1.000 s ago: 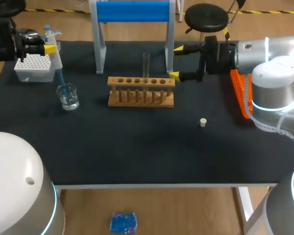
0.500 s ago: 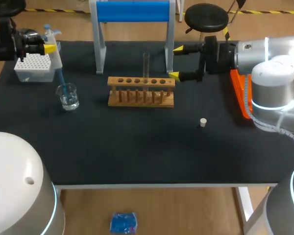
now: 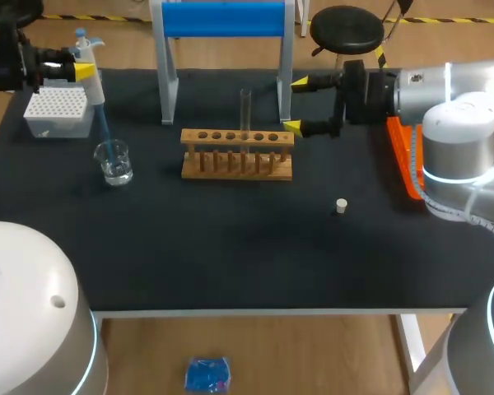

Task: Invert the test tube, pick up the pipette, mount the tip to pipette, aspirate from beaker and dispense into the tube, eject the tip, return the pipette, and cap with the stopper.

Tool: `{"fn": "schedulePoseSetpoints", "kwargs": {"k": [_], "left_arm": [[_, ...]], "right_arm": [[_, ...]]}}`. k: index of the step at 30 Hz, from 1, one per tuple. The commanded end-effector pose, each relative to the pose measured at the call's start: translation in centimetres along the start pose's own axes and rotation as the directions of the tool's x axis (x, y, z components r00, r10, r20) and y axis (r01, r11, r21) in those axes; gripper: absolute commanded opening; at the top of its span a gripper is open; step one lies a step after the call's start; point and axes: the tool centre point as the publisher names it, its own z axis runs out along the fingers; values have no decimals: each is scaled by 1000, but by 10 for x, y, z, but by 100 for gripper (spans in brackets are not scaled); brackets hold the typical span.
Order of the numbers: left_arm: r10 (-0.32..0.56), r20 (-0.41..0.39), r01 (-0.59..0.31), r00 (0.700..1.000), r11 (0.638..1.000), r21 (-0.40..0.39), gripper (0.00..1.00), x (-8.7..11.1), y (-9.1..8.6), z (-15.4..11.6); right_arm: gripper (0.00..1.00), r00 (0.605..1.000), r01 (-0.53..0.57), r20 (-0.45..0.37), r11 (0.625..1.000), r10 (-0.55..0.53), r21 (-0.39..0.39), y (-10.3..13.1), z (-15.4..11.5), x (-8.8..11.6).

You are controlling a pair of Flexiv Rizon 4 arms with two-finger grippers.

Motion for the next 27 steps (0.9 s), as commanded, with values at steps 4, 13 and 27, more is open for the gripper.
{"fn": "schedulePoseSetpoints", "kwargs": {"k": [4,13,27], "left_arm": [[2,31,-1,1000,999,-33,0,9,-22,-3],[21,51,-19,998,999,-39,0,14,-49,-7],[7,70,-5,998,1000,-21,0,19,-72,-6]], "right_arm": [[100,1000,1,2,1000,-1,0,-1,0,0],[100,1000,1,2,1000,-1,0,-1,0,0],[100,1000,1,2,1000,-1,0,-1,0,0]]}}
